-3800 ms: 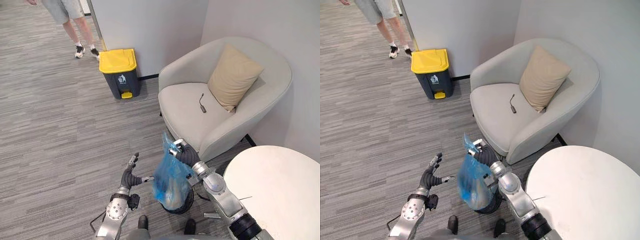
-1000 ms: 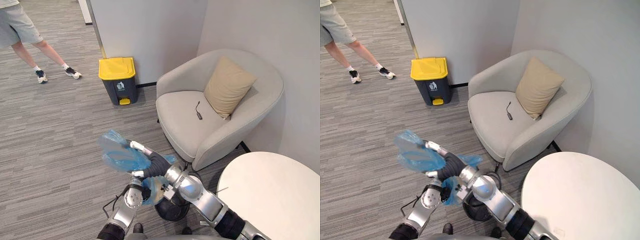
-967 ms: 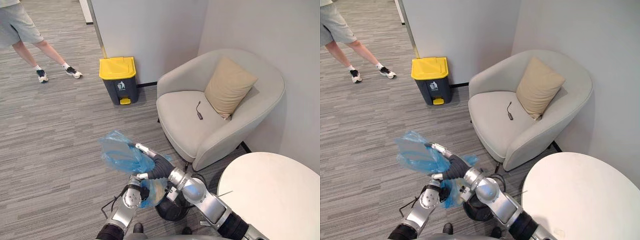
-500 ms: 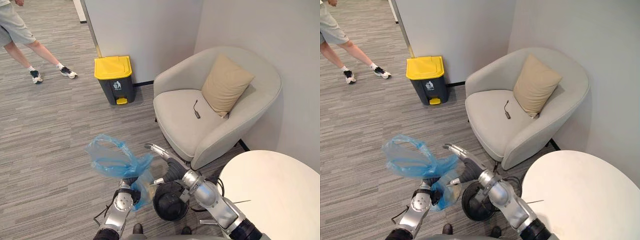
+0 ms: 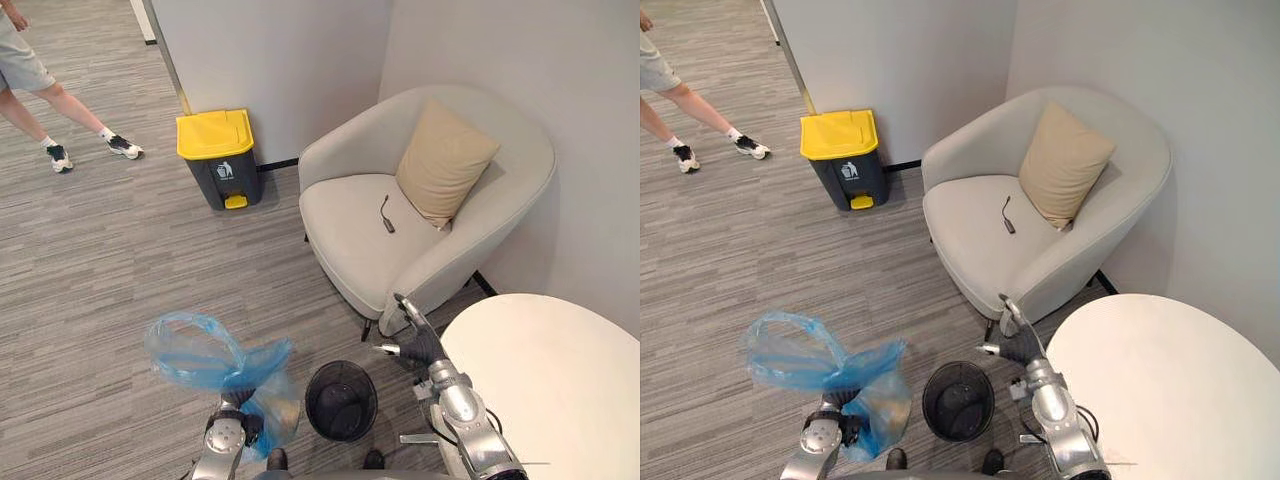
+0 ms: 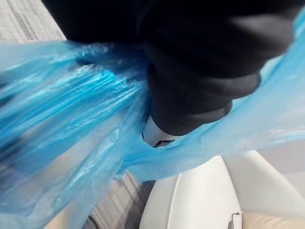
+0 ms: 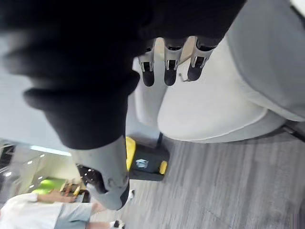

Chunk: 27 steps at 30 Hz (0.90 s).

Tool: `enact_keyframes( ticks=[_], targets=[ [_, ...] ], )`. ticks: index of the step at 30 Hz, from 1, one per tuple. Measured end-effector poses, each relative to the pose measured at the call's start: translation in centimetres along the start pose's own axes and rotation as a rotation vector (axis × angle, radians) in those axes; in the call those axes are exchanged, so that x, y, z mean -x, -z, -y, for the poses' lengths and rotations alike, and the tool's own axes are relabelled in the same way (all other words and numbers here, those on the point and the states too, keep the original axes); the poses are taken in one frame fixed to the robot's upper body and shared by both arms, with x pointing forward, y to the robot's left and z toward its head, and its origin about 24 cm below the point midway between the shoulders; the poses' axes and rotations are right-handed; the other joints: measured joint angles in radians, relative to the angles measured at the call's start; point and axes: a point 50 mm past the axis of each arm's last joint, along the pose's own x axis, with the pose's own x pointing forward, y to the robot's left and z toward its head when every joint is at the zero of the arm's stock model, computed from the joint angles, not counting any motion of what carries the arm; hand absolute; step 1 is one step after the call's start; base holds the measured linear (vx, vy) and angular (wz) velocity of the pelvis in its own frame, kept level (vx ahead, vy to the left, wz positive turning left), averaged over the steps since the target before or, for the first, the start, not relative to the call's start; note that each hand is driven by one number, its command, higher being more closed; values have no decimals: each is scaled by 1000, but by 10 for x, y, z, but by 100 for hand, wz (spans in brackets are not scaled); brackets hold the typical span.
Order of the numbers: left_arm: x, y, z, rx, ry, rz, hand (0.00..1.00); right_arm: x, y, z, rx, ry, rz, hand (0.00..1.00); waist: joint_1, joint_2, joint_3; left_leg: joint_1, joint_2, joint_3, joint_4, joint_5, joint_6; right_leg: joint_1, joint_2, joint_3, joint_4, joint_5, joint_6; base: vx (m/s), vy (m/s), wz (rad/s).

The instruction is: Gather rubbish on tea table into small bin, then transfer packed bag to large trash can.

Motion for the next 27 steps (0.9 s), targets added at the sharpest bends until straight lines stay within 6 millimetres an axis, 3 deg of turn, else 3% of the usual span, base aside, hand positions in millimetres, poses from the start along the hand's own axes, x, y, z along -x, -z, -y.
enact_keyframes(
  ticks=[5, 11, 20, 27],
  targets=[
    [5, 23, -7, 40, -14, -100, 100, 11, 44, 3, -62, 51, -210, 0, 0, 1, 1, 7, -2, -1, -4, -3, 1, 11, 0, -3, -9, 1, 1, 39, 3, 1],
    [10, 36, -7, 61, -1, -157, 100, 24, 74, -3, -114, 55, -370, 0, 0, 5, 2, 20, -3, -3, -4, -4, 1, 24, -1, -4, -9, 0, 1, -13, 2, 0],
    [15, 49, -1, 61, 36, -221, 100, 36, 91, -6, -139, 53, -466, 0, -3, 12, 5, 29, -4, -7, -3, -6, 1, 28, -4, -8, -8, -7, 12, -39, 0, 1],
    [18, 52, 10, 61, 86, -238, 100, 34, 93, -9, -146, 48, -483, 0, -3, 15, 7, 18, -11, 8, -3, -8, 6, 1, -13, 8, 11, -8, 13, 18, 14, -6]
  ],
)
